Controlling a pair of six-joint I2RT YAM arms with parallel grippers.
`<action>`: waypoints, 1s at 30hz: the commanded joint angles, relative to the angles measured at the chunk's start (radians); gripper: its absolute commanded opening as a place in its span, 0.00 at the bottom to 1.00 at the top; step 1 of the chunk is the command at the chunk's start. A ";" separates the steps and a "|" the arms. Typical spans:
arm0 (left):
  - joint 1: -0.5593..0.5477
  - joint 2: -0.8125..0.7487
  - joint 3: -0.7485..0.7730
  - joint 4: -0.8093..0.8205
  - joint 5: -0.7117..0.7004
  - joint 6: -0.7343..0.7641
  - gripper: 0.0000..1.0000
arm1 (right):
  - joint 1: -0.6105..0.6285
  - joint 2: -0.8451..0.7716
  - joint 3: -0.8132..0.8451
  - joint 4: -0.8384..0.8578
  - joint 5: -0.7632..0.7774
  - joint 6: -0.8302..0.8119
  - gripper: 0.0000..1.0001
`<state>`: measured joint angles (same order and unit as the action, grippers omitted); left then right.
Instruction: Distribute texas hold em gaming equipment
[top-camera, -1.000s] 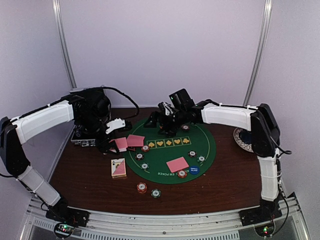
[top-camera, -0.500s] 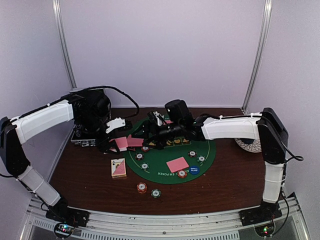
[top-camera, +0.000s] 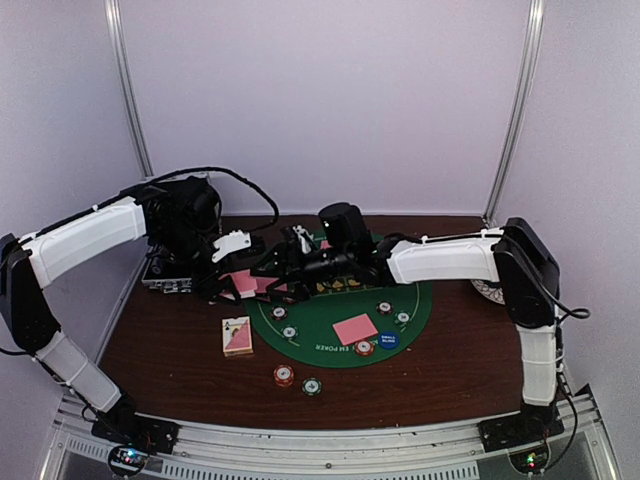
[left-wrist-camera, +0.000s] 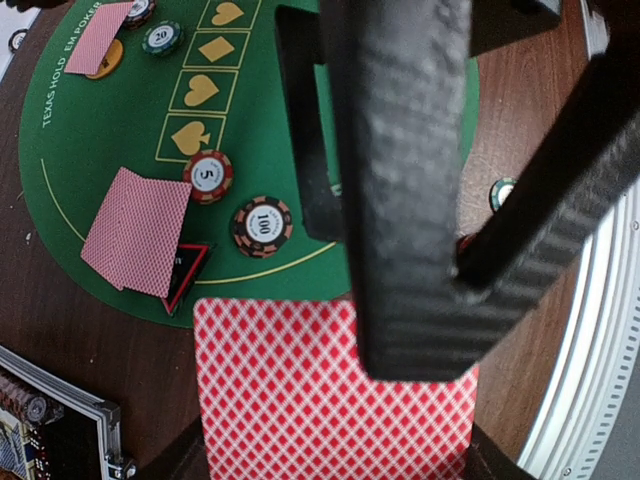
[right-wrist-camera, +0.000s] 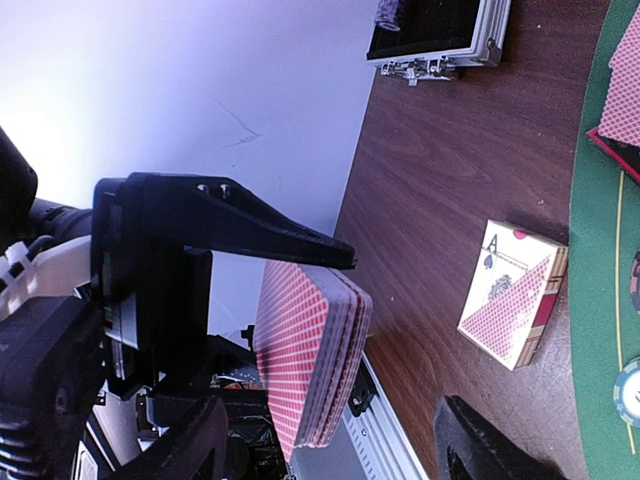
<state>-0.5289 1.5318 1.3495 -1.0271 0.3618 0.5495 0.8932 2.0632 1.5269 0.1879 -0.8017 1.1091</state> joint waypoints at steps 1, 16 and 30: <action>0.003 0.001 0.033 0.005 0.029 -0.012 0.07 | 0.018 0.032 0.052 0.049 -0.030 0.031 0.74; 0.004 -0.002 0.033 0.004 0.028 -0.013 0.06 | 0.036 0.173 0.165 0.131 -0.061 0.138 0.69; 0.003 -0.008 0.025 0.003 0.023 -0.010 0.06 | 0.000 0.167 0.102 0.134 -0.088 0.148 0.50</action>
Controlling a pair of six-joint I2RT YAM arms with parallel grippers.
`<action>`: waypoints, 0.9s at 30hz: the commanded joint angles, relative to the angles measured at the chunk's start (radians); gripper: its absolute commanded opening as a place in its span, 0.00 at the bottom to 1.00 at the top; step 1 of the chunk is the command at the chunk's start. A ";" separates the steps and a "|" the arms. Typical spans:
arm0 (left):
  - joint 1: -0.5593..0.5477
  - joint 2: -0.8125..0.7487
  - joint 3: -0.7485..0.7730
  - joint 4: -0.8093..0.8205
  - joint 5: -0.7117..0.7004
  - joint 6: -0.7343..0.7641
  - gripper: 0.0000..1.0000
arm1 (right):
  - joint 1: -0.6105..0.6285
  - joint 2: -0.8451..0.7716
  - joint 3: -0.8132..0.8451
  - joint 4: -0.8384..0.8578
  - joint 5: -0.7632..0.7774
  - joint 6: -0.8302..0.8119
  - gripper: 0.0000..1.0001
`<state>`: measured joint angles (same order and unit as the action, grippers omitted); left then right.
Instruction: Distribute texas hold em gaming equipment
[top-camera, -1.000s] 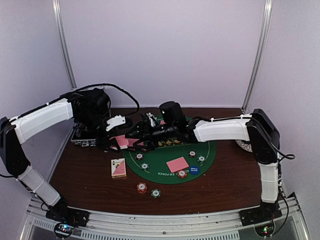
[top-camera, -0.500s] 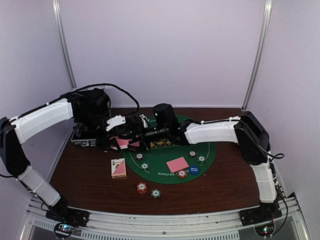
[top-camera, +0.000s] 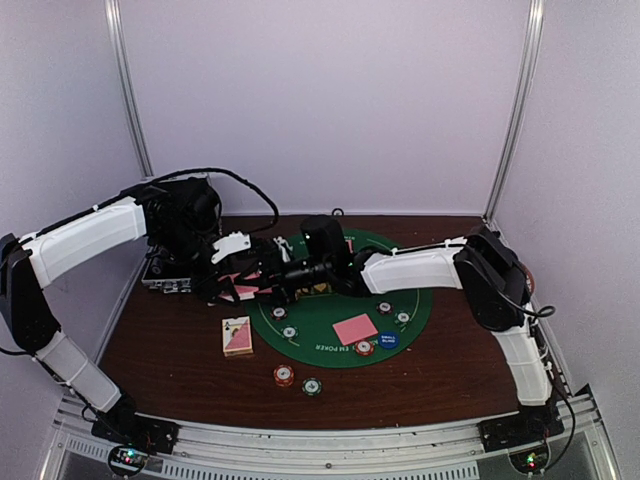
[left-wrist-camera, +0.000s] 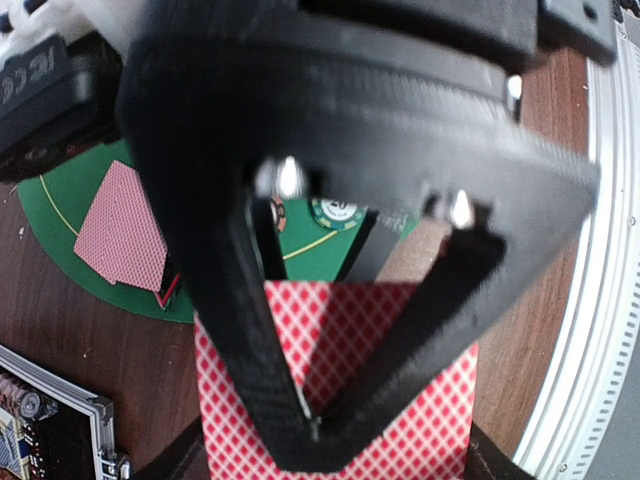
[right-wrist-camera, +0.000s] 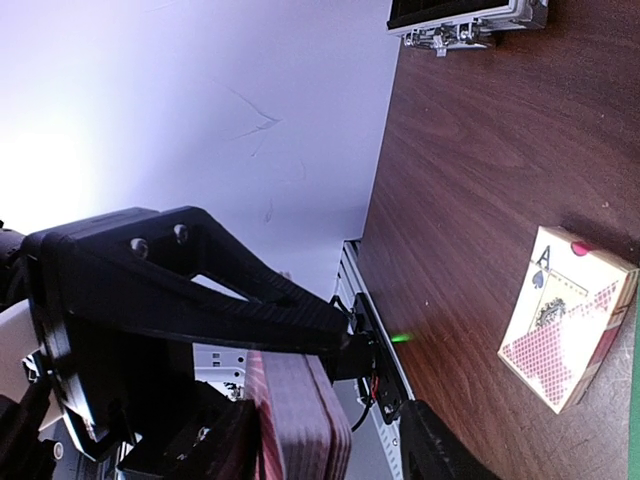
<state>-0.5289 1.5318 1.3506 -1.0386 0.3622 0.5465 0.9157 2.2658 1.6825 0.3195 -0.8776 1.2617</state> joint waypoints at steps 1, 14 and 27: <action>0.004 -0.008 0.024 0.014 0.022 -0.007 0.05 | -0.028 -0.045 -0.064 0.000 -0.013 -0.009 0.48; 0.004 -0.007 0.016 0.015 0.014 -0.006 0.05 | -0.043 -0.141 -0.114 -0.002 -0.039 -0.014 0.42; 0.004 -0.010 0.011 0.015 0.010 -0.004 0.05 | -0.052 -0.175 -0.138 0.005 -0.072 0.012 0.16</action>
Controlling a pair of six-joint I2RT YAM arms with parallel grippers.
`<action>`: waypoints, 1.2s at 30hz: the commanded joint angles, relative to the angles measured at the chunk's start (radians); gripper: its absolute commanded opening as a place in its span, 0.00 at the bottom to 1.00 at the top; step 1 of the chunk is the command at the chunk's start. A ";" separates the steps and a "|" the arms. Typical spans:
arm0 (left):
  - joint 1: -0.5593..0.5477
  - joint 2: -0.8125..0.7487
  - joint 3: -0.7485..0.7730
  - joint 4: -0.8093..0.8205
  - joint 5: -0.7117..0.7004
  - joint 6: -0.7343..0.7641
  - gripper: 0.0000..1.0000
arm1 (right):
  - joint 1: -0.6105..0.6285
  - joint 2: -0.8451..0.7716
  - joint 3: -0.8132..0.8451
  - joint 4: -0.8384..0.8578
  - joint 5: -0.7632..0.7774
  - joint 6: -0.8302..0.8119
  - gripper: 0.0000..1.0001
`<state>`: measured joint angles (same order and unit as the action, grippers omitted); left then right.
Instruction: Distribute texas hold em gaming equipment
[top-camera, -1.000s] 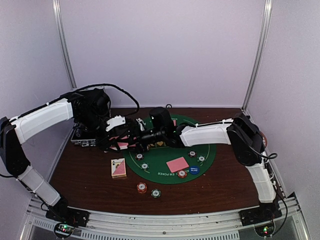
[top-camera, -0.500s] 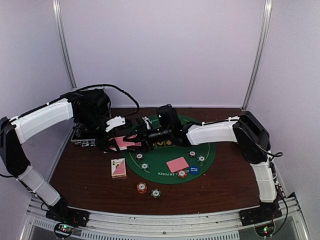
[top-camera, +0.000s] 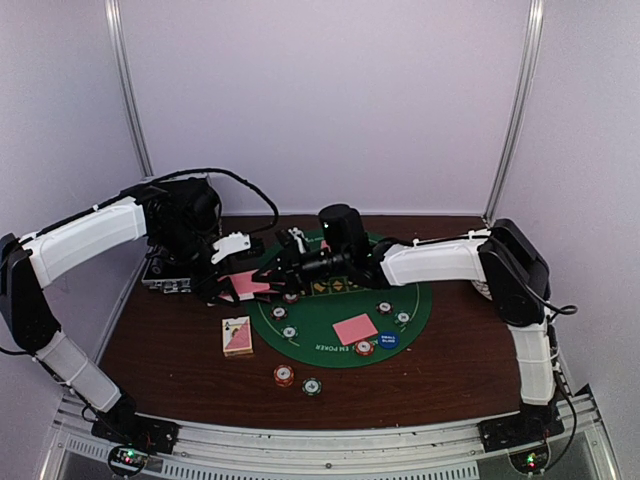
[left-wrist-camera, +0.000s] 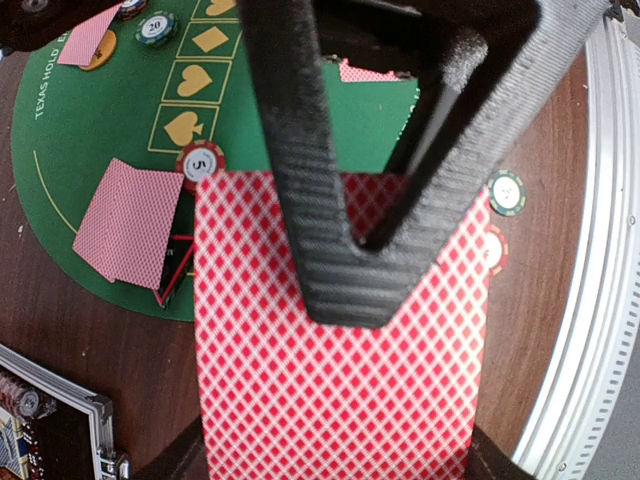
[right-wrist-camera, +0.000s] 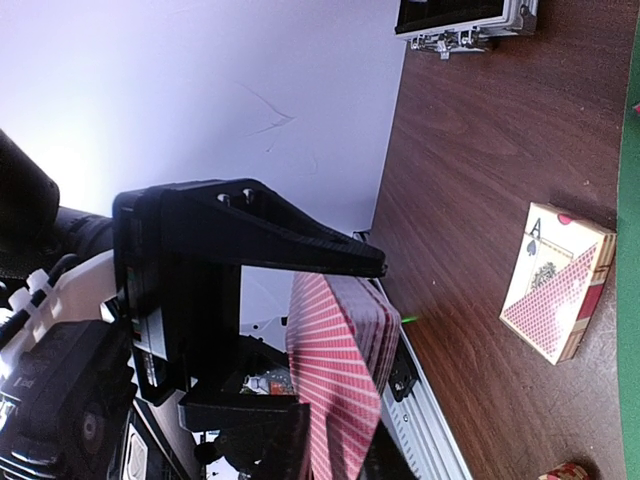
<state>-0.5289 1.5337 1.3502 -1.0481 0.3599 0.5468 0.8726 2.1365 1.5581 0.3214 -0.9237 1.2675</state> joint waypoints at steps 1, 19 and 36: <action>0.004 -0.013 0.011 0.025 0.012 -0.003 0.05 | -0.013 -0.047 -0.016 -0.001 -0.028 0.006 0.14; 0.003 -0.014 -0.002 0.025 -0.003 0.005 0.04 | -0.240 -0.108 0.041 -0.303 -0.055 -0.226 0.00; 0.003 -0.004 0.015 0.009 0.010 0.005 0.04 | -0.472 0.369 0.712 -0.801 0.191 -0.567 0.00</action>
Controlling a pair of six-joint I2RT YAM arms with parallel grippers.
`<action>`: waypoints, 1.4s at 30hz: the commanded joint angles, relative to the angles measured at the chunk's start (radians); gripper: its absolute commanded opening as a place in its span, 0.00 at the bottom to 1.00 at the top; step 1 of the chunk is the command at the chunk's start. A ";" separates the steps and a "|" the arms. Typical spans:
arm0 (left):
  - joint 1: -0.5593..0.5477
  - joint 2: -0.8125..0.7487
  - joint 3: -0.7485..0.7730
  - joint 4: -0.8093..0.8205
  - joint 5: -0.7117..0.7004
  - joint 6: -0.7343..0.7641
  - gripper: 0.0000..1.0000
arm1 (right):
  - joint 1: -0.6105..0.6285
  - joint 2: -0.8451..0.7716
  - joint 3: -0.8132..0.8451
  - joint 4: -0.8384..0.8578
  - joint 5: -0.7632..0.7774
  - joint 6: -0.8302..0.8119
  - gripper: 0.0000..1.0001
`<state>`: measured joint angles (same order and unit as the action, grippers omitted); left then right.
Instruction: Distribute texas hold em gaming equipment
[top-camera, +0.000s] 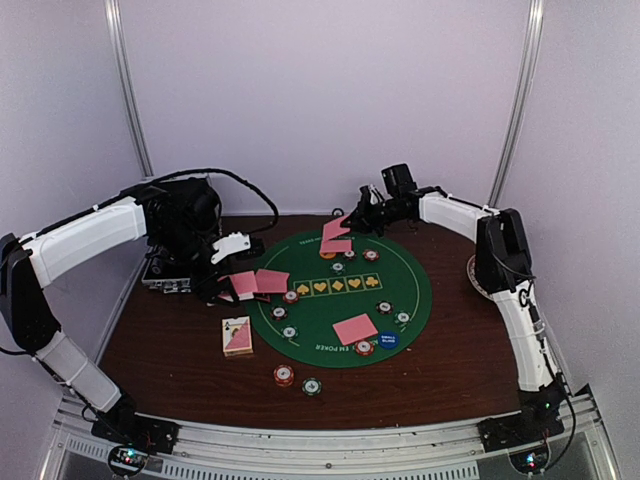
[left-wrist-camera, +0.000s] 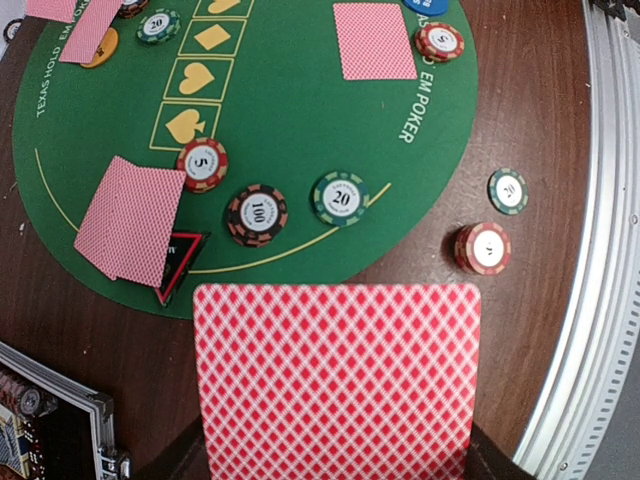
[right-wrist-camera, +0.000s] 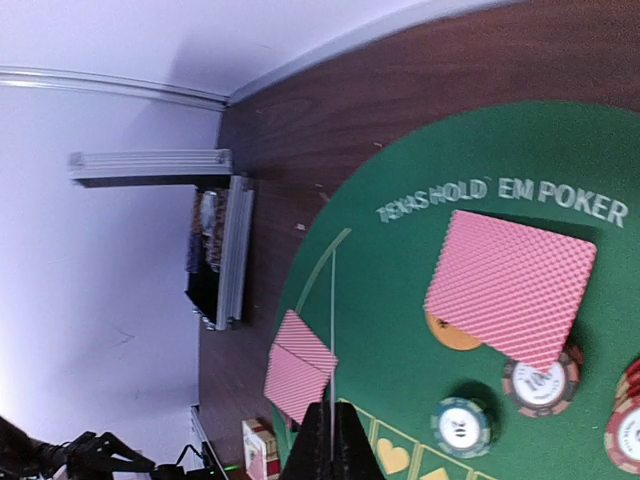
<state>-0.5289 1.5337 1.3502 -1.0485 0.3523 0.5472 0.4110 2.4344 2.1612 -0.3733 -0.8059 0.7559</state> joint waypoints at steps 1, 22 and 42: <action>0.003 -0.003 0.016 0.008 0.020 0.004 0.04 | -0.013 0.088 0.131 -0.110 0.086 -0.057 0.00; 0.004 -0.007 0.014 -0.003 0.012 0.007 0.04 | -0.026 0.180 0.233 -0.114 0.237 -0.114 0.31; 0.004 0.000 0.020 0.006 -0.002 0.000 0.04 | 0.108 -0.349 -0.397 0.092 0.125 -0.077 0.72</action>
<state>-0.5289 1.5337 1.3502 -1.0523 0.3439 0.5476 0.4274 2.2227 1.9541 -0.4637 -0.5644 0.5873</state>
